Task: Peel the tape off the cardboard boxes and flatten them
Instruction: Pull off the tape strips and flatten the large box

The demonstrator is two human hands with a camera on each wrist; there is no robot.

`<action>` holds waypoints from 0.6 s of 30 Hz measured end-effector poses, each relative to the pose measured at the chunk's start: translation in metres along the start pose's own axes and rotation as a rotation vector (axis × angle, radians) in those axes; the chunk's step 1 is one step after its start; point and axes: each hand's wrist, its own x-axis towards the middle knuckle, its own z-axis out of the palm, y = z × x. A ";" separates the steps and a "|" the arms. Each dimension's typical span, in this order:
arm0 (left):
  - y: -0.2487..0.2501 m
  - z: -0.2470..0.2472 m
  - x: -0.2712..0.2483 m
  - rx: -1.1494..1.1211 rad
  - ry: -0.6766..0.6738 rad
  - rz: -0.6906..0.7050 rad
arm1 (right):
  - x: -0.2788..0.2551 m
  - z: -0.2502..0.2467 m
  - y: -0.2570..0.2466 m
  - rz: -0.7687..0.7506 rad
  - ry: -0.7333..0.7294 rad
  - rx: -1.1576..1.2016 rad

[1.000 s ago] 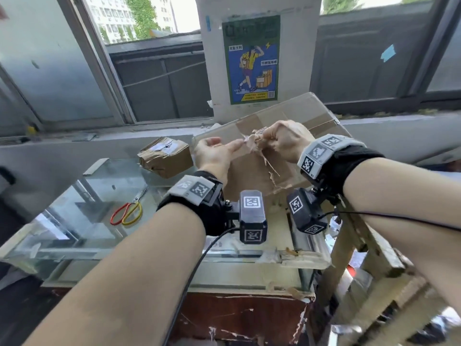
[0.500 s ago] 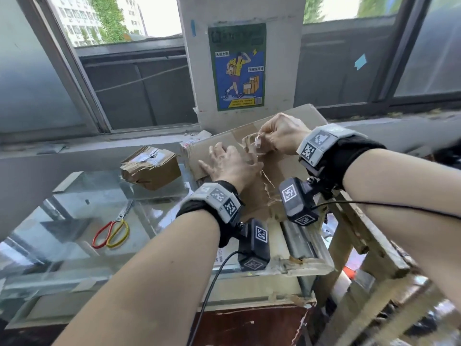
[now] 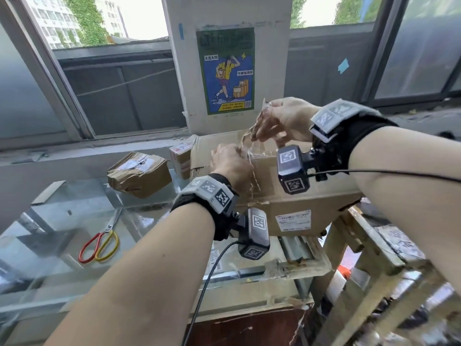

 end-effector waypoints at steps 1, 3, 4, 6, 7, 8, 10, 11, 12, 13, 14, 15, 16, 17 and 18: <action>-0.001 0.001 0.001 -0.044 -0.007 -0.021 | 0.000 -0.001 -0.003 -0.005 -0.002 -0.008; -0.001 0.000 0.000 -0.114 -0.015 -0.065 | 0.002 -0.002 -0.004 0.003 -0.014 -0.059; 0.001 0.000 0.000 -0.139 -0.015 -0.088 | 0.002 -0.001 -0.004 0.008 -0.013 -0.084; 0.003 -0.001 -0.001 -0.160 -0.002 -0.111 | 0.000 0.002 -0.003 0.011 0.010 -0.147; 0.004 -0.001 -0.001 -0.176 0.005 -0.108 | -0.004 0.004 -0.004 -0.003 0.013 -0.177; 0.003 -0.001 0.000 -0.194 0.004 -0.102 | -0.005 0.004 -0.004 -0.017 0.003 -0.214; 0.002 -0.002 0.001 -0.225 -0.014 -0.110 | -0.008 0.002 -0.004 -0.014 0.026 -0.289; 0.002 -0.003 0.001 -0.243 -0.023 -0.119 | -0.008 0.000 -0.004 -0.013 0.030 -0.338; 0.001 -0.003 0.001 -0.262 -0.027 -0.129 | -0.006 -0.003 -0.005 -0.003 0.015 -0.424; 0.001 -0.004 0.001 -0.289 -0.024 -0.138 | -0.003 -0.005 -0.005 0.052 -0.034 -0.568; 0.001 -0.005 0.001 -0.319 -0.021 -0.145 | -0.004 -0.003 -0.004 0.112 -0.083 -0.696; 0.001 -0.006 0.000 -0.336 -0.023 -0.150 | -0.001 -0.002 0.001 0.132 -0.104 -0.766; 0.002 -0.006 0.000 -0.349 -0.028 -0.145 | 0.002 0.000 0.006 0.121 -0.091 -0.772; 0.001 -0.006 0.001 -0.362 -0.034 -0.141 | 0.004 0.004 0.009 0.087 -0.055 -0.745; 0.001 -0.006 0.001 -0.385 -0.042 -0.137 | 0.006 0.009 0.013 0.044 -0.017 -0.757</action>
